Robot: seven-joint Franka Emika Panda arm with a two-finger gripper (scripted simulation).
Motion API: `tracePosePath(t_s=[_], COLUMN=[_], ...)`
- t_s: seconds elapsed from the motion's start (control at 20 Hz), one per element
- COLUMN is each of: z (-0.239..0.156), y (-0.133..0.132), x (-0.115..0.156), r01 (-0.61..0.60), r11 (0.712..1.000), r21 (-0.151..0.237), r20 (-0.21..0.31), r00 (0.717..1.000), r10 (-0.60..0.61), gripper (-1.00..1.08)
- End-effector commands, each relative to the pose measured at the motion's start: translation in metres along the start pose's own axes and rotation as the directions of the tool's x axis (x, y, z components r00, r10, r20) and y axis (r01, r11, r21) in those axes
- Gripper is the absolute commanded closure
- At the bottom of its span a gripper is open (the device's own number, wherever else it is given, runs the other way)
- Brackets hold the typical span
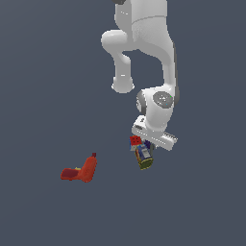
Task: Pick up a designated object from a clutter of objects.
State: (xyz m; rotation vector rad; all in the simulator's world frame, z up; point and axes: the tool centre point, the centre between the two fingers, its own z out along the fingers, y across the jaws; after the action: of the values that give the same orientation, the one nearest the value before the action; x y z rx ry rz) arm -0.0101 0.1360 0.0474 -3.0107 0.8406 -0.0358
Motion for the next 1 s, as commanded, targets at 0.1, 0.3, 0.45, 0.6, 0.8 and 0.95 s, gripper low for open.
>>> tracePosePath(t_s=[0.1, 0.3, 0.45, 0.6, 0.8, 0.95], z=[-0.018, -0.040, -0.060, -0.083, -0.114, -0.138], y=[0.018, 0.040, 0.062, 0.084, 0.115, 0.140], x=[0.004, 0.008, 0.013, 0.017, 0.024, 0.029], r01=[-0.001, -0.001, -0.002, -0.002, -0.003, -0.003], r11=[1.000, 1.000, 1.000, 1.000, 1.000, 1.000], r21=[0.000, -0.001, -0.002, -0.003, -0.004, -0.004], r20=[0.000, 0.001, 0.002, 0.004, 0.006, 0.008], r00=[1.000, 1.000, 1.000, 1.000, 1.000, 1.000], r10=[0.001, 0.001, 0.002, 0.002, 0.003, 0.003], gripper=[1.08, 1.08, 1.08, 1.08, 1.08, 1.08])
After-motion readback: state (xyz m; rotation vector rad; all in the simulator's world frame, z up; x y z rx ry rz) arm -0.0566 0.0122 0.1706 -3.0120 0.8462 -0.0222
